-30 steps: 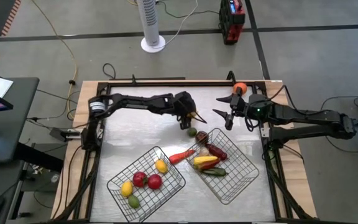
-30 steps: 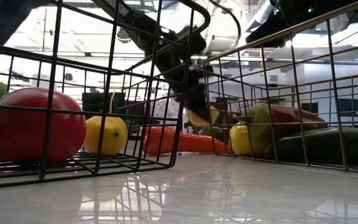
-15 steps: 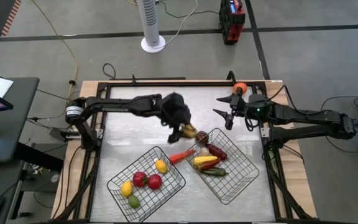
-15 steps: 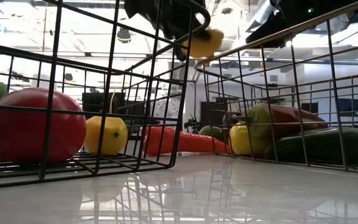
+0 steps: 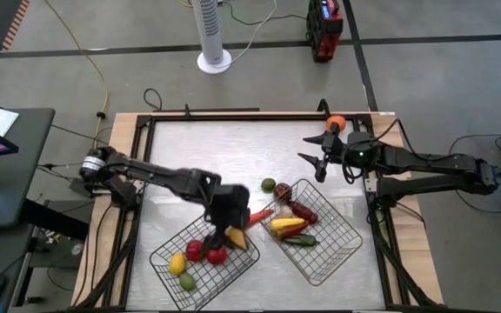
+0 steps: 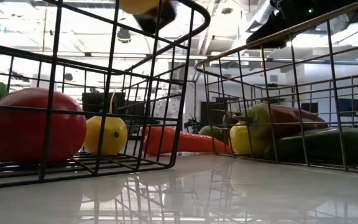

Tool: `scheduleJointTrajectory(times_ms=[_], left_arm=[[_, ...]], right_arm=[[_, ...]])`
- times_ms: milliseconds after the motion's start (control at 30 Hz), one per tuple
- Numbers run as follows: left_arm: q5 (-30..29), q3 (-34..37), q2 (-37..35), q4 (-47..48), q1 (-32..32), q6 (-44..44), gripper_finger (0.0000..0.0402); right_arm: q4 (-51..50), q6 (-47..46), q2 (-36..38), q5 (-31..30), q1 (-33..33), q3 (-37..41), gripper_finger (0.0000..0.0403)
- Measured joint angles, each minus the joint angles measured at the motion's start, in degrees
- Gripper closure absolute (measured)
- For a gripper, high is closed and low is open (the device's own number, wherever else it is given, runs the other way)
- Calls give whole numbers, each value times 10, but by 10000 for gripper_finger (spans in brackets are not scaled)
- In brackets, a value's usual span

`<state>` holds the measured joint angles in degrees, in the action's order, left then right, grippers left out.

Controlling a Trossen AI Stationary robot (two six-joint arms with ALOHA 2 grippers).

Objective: Sort produce into baskets
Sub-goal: Put the yellow lemon into the black wire basket, then put the carrot into the gold basket

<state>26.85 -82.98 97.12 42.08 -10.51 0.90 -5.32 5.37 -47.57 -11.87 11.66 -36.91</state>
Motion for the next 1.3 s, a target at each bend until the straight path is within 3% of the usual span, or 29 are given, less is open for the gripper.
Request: scheduleJointTrajectory(times_ms=[233, 400, 667, 900, 1167, 1300], left_arm=[[-146, 0, 0, 81, -58, 124, 155], [-233, 0, 0, 95, -80, 168, 122], [-271, 0, 0, 127, -71, 161, 63], [-370, -5, 0, 113, -28, 172, 57], [-337, -5, 28, 67, 40, 172, 61], [-271, -5, 56, 58, 70, 179, 61]], right_arm=[[2, -5, 0, 0, 0, 0, 135], [12, -6, 0, 0, 0, 0, 135], [12, -9, 0, 0, 0, 0, 135], [12, -9, 0, 0, 0, 0, 135], [12, -10, -1, 1, 0, 0, 135], [12, -10, -1, 2, -1, 0, 135]])
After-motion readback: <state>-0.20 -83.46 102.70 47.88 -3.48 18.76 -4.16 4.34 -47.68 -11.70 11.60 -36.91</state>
